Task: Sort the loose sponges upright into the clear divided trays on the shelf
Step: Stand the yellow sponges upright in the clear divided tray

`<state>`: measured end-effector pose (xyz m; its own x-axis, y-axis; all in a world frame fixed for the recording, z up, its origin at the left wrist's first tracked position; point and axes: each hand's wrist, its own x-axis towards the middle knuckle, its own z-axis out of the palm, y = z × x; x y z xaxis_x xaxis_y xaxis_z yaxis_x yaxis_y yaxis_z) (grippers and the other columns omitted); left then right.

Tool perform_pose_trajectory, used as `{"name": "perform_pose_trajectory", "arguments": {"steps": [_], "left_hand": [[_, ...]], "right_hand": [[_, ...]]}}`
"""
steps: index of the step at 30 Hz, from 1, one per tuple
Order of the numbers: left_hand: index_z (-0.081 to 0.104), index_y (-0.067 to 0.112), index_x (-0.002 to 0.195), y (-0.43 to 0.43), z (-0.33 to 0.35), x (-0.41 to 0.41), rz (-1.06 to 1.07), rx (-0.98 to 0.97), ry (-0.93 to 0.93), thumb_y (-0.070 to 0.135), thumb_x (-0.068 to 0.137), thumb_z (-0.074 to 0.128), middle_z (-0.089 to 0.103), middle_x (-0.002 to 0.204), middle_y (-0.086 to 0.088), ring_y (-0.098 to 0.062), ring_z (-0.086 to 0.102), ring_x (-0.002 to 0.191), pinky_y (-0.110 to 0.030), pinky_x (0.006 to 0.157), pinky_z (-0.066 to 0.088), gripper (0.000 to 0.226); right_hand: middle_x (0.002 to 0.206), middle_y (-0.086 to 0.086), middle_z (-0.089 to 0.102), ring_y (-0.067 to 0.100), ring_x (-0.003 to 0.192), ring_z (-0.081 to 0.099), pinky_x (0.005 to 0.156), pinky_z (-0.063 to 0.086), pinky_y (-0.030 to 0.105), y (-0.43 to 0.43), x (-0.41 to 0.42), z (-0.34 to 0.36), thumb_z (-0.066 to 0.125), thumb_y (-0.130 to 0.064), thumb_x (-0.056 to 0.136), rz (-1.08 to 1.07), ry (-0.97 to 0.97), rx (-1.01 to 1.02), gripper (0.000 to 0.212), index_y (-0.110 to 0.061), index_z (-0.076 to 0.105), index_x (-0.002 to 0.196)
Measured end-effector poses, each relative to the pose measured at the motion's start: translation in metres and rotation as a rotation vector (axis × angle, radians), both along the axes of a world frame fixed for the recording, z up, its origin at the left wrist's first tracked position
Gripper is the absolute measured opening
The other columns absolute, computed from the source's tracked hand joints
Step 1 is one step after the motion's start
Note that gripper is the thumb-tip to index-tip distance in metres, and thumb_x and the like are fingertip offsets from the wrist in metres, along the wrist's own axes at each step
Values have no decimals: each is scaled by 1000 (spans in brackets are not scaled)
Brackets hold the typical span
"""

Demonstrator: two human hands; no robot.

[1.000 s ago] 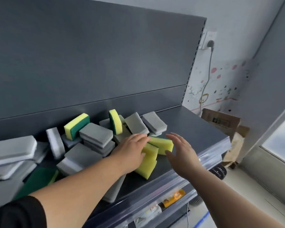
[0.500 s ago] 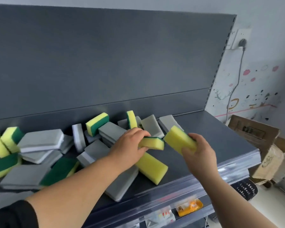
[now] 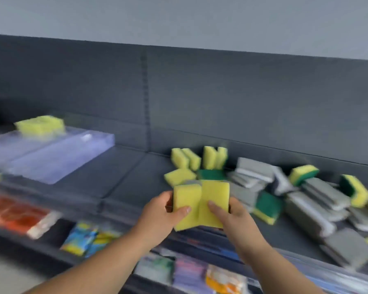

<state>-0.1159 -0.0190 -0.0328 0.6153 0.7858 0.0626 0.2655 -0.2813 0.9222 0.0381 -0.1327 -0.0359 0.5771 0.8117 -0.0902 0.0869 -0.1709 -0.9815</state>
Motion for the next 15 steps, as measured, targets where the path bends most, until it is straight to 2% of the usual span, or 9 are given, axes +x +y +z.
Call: {"name": "perform_pose_trajectory", "arguments": {"steps": [3,6,8,10,13,15], "left_hand": [[64,26,95,40,-9,-123,174,-70,35,24,77,76,73,95,6,-8,69,88,-39,84,56,22],[65,23,95,67,-13,-232,372,-105,53,25,75,77,74,93,4,-11,69,88,-42,85,55,24],[66,23,94,78,-15,-291,497,-132,46,30,71,77,74,93,3,-14,69,90,-44,86,55,27],[65,26,94,86,-19,-339,604,-160,51,27,76,76,73,95,5,-13,68,91,-40,86,55,22],[62,26,102,101,-28,-387,720,-185,60,27,82,71,70,98,8,-8,65,90,-31,77,54,22],[56,30,104,115,-32,-407,762,-198,65,29,85,69,65,99,13,-5,61,90,-25,70,50,23]], "right_hand": [[94,-1,73,17,89,69,80,56,39,66,-98,-11,70,-47,77,170,18,-46,35,-21,66,99],[90,0,74,14,81,69,72,56,33,120,-185,-20,72,-31,81,320,11,-70,21,-16,66,95],[89,0,73,17,82,69,75,56,39,149,-233,-25,73,-26,81,396,-8,-90,20,-15,64,94],[91,-1,74,18,86,70,83,56,43,177,-274,-31,75,-24,79,477,2,-110,24,-16,63,98],[95,-3,73,19,90,70,86,56,46,215,-319,-37,77,-32,71,578,12,-124,38,-21,62,104],[99,-1,73,19,92,69,85,56,43,240,-341,-42,76,-31,72,632,22,-120,38,-23,60,106]]}}
